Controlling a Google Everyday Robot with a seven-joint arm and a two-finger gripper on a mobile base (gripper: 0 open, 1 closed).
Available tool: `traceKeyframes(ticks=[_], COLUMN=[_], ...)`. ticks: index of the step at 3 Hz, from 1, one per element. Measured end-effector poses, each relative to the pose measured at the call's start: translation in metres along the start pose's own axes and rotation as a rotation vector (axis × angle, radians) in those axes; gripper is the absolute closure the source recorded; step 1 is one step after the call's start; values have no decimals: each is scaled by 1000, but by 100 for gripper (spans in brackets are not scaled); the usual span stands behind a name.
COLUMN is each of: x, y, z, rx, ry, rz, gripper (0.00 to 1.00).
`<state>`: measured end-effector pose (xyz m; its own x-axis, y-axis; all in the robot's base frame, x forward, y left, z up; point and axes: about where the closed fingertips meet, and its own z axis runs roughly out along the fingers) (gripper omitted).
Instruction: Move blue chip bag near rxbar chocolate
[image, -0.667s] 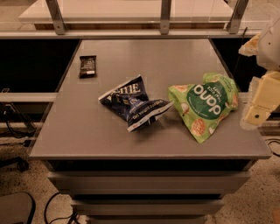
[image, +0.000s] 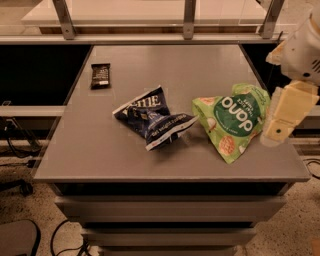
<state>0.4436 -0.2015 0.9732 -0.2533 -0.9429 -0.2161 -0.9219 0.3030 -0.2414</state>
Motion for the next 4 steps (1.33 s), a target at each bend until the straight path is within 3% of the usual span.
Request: traceKeyframes(ticks=[2,4], x=[-71,-146], y=[3,9], z=[16,46], rx=[-28,-56], ry=[9,73], rz=[45,90], gripper=[0,0])
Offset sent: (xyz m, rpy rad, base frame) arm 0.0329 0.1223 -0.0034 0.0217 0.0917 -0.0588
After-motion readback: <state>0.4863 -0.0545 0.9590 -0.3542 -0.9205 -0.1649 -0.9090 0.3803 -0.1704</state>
